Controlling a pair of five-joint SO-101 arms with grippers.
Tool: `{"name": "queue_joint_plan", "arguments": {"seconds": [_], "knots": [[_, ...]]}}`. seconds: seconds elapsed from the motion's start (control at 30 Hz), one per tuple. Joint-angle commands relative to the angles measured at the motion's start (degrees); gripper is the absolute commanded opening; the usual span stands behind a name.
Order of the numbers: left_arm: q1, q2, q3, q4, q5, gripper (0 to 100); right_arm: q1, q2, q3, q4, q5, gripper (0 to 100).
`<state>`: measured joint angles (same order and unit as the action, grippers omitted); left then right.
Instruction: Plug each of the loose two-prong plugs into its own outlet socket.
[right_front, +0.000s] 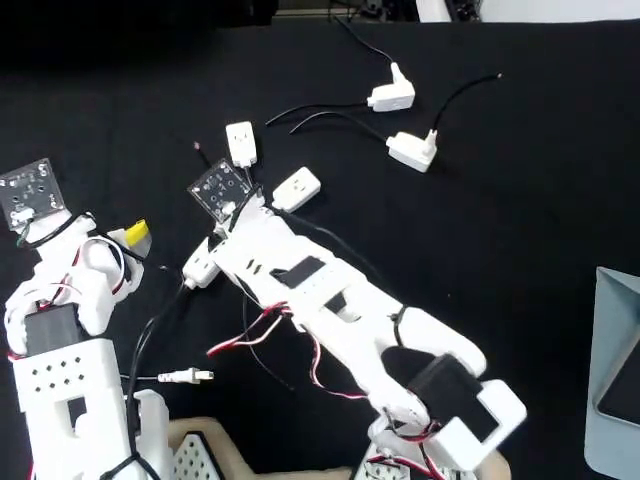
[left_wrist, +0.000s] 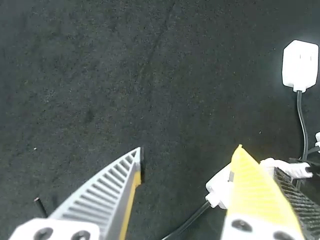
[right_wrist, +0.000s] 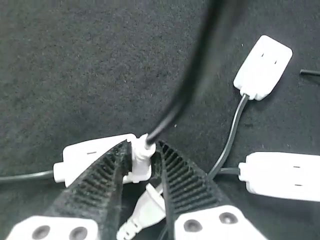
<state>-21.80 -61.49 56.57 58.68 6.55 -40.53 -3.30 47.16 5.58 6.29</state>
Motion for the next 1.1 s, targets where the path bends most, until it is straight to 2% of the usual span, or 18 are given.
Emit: {"name": "queue_joint_plan", "arguments": {"seconds": [0.0,0.27,0.57,1.07], "knots": [[-0.9,-0.7,-0.2,-1.0,-0.3,28,-1.0,0.6,-3.1,-2.2,0.4,1.1],[-0.7,-0.7,-0.1,-1.0,-0.4,28,-1.1,-5.1,-0.7,-1.8,0.4,1.1],[-0.7,-0.7,-0.1,-1.0,-0.4,28,-2.8,0.7,-0.9,-2.2,3.2,1.1],[-0.7,-0.7,-0.2,0.0,-0.4,28,-2.5,1.5,2.3,-2.1,7.3,1.1]]}}
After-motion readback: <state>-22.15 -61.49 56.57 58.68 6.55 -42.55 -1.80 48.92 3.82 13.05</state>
